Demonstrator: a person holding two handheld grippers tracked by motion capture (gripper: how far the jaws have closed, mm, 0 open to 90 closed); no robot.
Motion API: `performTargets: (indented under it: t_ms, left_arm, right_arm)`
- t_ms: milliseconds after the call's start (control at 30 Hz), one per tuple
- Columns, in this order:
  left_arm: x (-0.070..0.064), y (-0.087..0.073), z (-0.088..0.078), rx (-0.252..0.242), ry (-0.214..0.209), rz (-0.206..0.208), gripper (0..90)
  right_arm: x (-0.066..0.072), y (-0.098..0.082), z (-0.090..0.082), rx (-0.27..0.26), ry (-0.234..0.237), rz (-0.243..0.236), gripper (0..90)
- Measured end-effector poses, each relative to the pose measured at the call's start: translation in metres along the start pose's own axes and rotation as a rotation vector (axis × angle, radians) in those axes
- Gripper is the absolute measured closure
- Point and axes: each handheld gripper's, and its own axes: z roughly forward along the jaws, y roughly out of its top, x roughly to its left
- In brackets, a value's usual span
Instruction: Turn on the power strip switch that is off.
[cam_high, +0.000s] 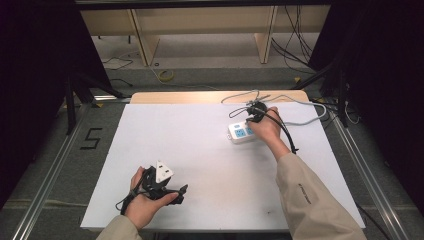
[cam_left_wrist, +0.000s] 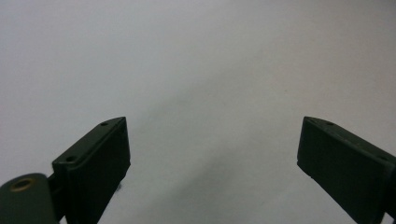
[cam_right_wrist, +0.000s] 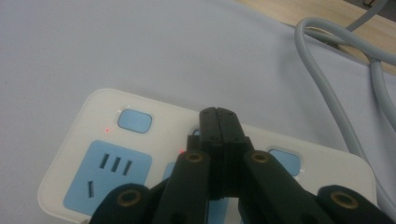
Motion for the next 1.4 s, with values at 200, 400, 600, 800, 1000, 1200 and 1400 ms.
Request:
performTargets:
  t_ms: [200,400,600,800,1000,1200,1400]
  left_arm:
    - [-0.0002,0.0001,0.0000,-0.001,0.000,0.001,9.0]
    - [0.0002,-0.0001,-0.0002,0.000,0.001,0.000,9.0]
    - [-0.0005,0.0001,0.0000,-0.001,0.000,0.002,9.0]
    - [-0.0002,-0.0001,-0.0001,-0.001,0.000,0.002,9.0]
    - [-0.0010,0.0002,-0.0001,-0.001,0.003,0.004,9.1]
    - [-0.0010,-0.0001,0.0001,-0.001,0.003,0.001,9.1]
    - [-0.0009,-0.0001,0.0000,-0.002,0.002,0.001,9.1]
  right_arm:
    - [0.0015,-0.0002,0.0000,-0.005,-0.011,-0.004,90.0]
    - [0.0011,-0.0011,-0.0001,-0.011,-0.007,0.011,90.0]
    - [0.0013,-0.0016,-0.0002,-0.015,-0.008,0.008,90.0]
    - [0.0013,-0.0027,-0.0002,-0.025,-0.011,0.008,90.0]
    - [0.0017,-0.0040,-0.0005,-0.034,-0.012,0.007,90.0]
    - [0.0011,-0.0043,-0.0015,-0.040,-0.007,0.021,90.0]
    - [0.0010,-0.0055,-0.0021,-0.047,-0.003,0.014,90.0]
